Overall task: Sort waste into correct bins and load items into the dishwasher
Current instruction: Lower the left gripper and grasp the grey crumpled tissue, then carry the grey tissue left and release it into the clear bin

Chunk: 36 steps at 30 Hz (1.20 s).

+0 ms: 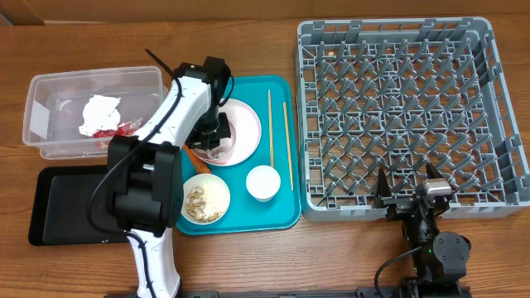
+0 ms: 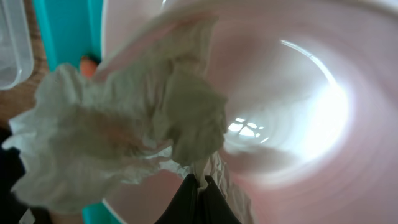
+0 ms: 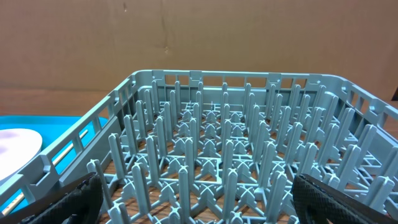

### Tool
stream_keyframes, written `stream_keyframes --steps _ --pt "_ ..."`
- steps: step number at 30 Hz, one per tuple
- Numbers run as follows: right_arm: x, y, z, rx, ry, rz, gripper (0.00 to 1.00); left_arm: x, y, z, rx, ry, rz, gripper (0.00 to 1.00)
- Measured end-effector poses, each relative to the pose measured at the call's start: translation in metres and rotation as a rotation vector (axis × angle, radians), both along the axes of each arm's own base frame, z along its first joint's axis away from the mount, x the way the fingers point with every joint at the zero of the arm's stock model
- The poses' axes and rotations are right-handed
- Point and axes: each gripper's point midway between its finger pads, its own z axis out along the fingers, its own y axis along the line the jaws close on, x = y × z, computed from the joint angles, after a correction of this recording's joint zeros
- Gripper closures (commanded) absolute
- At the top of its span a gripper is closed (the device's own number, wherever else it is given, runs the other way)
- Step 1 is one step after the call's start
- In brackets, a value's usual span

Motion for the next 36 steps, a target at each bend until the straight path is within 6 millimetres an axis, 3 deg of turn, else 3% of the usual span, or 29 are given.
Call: stream_keyframes --steps 6,11,16,20,21,31,36 --pt "0.0 0.0 0.0 0.0 0.0 0.0 0.0 0.006 -0.001 0.021 0.0 -0.002 0.002 0.96" --pt "0.0 0.0 0.0 0.0 0.0 0.0 0.0 0.036 -0.004 0.065 -0.026 -0.11 0.011 0.96" --pt "0.0 0.0 0.0 0.0 -0.001 0.0 0.0 0.053 0.003 0.103 -0.042 -0.187 0.037 0.96" --pt "0.0 0.0 0.0 0.0 0.0 0.0 0.0 0.063 0.025 0.125 -0.046 -0.238 0.09 0.96" --pt "0.0 0.0 0.0 0.0 0.0 0.0 0.0 0.068 0.04 0.13 -0.045 -0.258 0.127 0.96" --pt "0.0 0.0 0.0 0.0 0.0 0.0 0.0 0.073 0.143 0.132 -0.045 -0.306 0.371 0.96" --pt "0.0 0.0 0.0 0.0 0.0 0.0 0.0 0.075 0.158 0.132 -0.058 -0.327 0.409 0.96"
